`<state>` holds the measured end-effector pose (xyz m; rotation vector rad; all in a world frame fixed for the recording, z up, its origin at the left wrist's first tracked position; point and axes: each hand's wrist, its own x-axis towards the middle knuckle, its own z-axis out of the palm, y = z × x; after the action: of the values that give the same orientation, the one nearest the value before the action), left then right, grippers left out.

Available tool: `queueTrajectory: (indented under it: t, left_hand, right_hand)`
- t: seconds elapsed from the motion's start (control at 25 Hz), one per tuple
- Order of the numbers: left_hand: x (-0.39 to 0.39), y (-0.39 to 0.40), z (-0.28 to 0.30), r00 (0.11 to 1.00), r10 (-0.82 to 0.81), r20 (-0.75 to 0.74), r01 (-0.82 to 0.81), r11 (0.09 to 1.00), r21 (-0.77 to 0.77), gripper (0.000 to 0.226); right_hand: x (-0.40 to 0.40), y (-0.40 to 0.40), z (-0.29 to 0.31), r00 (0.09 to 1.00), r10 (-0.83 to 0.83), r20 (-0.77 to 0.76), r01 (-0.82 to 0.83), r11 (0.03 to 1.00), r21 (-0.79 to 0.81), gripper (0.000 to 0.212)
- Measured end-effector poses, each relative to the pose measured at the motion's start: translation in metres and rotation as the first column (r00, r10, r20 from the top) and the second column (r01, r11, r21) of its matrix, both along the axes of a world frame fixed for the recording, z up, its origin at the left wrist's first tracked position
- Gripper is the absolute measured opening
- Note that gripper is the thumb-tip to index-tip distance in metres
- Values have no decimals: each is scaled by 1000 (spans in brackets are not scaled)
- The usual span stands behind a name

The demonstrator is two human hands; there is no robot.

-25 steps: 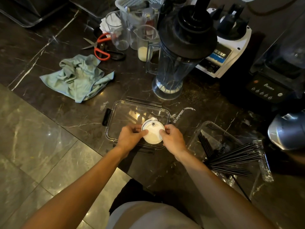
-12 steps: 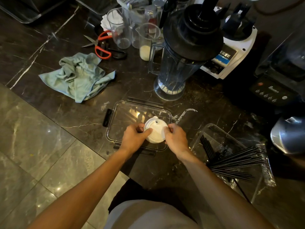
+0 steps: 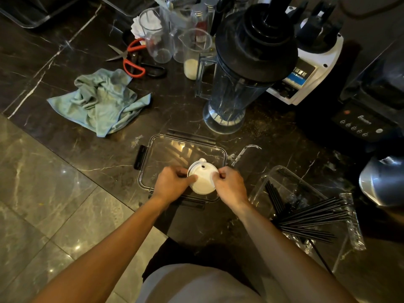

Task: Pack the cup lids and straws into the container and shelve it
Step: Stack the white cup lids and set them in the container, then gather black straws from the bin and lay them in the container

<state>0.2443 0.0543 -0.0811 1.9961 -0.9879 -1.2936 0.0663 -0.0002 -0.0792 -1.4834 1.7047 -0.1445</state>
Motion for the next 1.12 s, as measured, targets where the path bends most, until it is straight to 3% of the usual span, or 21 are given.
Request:
queueTrajectory:
  t: [0.16,0.44,0.64,0.76,0.88,1.0,1.12]
  left_hand:
    - [-1,-2,3,996,56,-73,-56,998,0,6]
    - [-17,-31,2,964,254,-81,-255,967,-3,26]
    - [-16,-29,7,982,186,-38,-186,983,-1,28]
    - [-28,-34,27,984,166,70,-156,979,-134,37]
    - [-68,-53,49,999,34,-12,-36,962,-272,23]
    - [-125,-67,62,966,-215,-141,172,949,-266,11]
    - [-173,-72,64,901,-412,-132,377,897,-230,13]
  right_hand:
    - [3,-5,5,993,-89,83,90,996,-10,20]
    - [7,-32,18,990,-135,30,137,983,-122,24]
    - [-9,-30,40,996,-71,59,78,990,-115,24]
    - [-36,-21,63,983,-82,167,113,977,-181,18]
    - [-83,-9,80,969,-139,204,194,940,-280,13]
    - [-136,7,91,938,-275,212,330,896,-297,10]
    - [-179,31,94,880,-403,252,464,844,-270,9]
